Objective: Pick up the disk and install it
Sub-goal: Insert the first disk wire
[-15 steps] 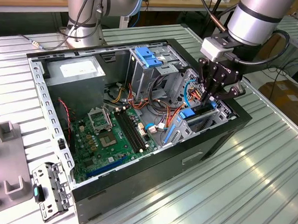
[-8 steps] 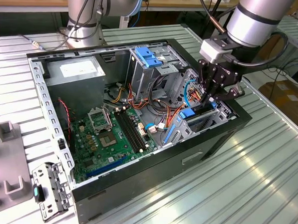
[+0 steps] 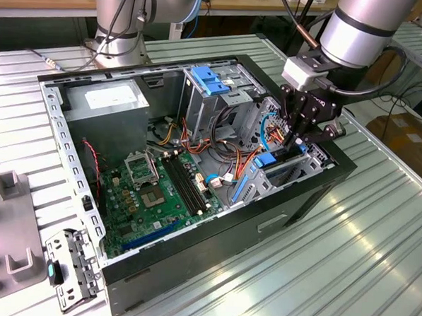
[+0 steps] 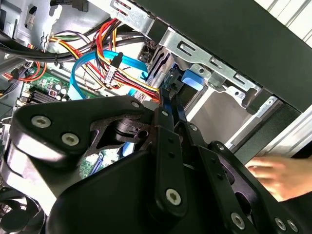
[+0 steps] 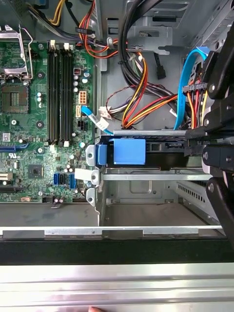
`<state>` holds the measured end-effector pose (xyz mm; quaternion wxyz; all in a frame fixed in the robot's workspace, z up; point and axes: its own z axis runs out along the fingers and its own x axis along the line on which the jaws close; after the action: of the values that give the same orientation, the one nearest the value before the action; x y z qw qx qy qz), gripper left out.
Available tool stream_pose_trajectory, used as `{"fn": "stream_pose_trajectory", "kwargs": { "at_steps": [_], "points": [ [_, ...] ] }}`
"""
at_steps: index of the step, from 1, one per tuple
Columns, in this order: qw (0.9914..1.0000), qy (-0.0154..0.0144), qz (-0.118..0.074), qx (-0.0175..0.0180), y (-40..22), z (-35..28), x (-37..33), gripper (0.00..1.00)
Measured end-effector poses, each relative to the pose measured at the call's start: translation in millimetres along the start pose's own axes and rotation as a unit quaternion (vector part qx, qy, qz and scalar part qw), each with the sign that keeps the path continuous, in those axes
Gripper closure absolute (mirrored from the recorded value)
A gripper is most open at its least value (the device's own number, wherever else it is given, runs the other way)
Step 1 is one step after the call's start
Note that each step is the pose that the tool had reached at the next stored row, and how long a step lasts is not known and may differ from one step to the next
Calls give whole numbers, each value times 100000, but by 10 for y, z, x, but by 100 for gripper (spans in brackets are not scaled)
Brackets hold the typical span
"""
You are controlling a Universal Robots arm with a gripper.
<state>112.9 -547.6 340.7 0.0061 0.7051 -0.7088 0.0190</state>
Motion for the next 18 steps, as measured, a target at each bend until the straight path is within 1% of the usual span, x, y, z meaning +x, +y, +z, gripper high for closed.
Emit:
{"fn": "stream_pose_trajectory", "kwargs": {
  "at_steps": [3, 5, 15, 18],
  "points": [
    [100000, -8, -2, 1, 0, -3, 1, 84],
    [100000, 14, 1, 0, -1, -52, 2, 84],
    [100000, -23, -3, 1, -1, -53, 2, 84],
    [100000, -26, -1, 0, -1, -45, 2, 84]
  ]
}}
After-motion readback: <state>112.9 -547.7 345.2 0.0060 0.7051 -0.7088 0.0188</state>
